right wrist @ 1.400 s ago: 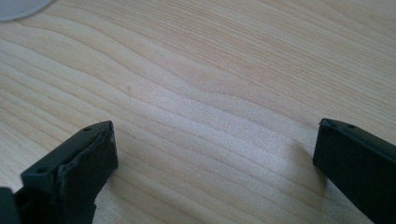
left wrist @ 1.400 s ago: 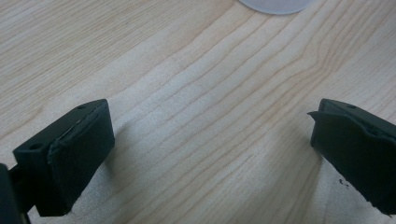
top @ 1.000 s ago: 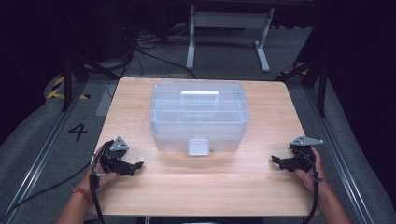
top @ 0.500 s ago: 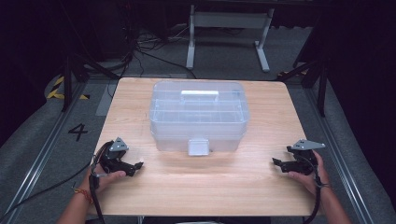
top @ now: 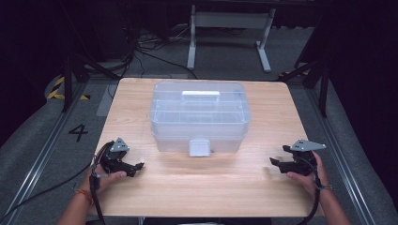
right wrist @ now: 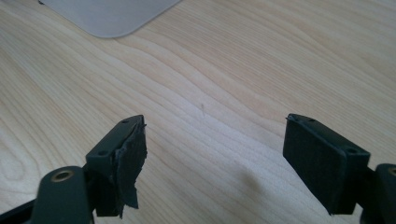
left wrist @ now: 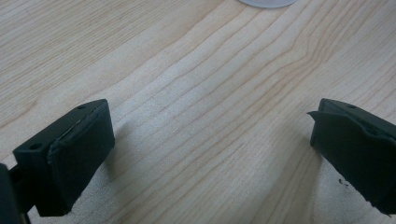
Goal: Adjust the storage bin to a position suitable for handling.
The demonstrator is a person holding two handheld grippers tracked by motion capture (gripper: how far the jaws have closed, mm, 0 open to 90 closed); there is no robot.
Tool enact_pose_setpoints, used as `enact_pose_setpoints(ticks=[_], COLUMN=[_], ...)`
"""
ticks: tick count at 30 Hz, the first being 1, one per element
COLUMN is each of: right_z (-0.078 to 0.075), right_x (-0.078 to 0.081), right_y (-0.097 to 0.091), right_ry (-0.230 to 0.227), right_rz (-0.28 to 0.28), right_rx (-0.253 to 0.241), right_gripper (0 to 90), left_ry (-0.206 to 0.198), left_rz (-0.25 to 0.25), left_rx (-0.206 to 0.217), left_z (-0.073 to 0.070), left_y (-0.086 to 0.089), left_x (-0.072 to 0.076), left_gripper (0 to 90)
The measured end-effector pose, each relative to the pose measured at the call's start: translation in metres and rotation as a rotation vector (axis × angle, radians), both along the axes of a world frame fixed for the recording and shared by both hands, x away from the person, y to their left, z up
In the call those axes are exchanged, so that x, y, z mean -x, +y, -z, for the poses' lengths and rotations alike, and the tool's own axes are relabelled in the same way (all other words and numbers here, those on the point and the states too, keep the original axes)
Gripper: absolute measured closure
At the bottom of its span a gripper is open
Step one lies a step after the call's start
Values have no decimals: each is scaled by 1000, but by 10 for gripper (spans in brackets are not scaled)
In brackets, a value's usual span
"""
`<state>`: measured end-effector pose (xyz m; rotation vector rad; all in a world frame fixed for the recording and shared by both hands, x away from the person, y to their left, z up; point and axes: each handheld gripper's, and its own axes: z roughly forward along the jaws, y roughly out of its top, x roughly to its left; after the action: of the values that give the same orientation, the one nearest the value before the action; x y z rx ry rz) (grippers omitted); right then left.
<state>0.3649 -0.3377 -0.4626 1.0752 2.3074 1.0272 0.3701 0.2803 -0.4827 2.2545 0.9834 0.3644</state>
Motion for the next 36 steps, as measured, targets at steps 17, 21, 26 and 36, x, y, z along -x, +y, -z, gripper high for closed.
enact_pose_setpoints(ticks=[17, 21, 26, 36], right_z=[-30, -39, -50, -70], right_x=[2, 1, 1, -2], right_y=[6, 11, 16, 21], right_ry=[-79, -94, -116, -143], right_rz=[-20, -36, -51, -60], right_rx=[-41, -41, -39, -37], right_gripper=[231, 241, 250, 258], left_ry=[0, 0, 3, 2], left_rz=[0, 2, -3, -11], left_rx=[0, -1, 3, 3], left_z=[0, 0, 0, 0], left_y=[0, 0, 0, 0], left_x=[0, 0, 0, 1], left_gripper=[2, 3, 3, 3])
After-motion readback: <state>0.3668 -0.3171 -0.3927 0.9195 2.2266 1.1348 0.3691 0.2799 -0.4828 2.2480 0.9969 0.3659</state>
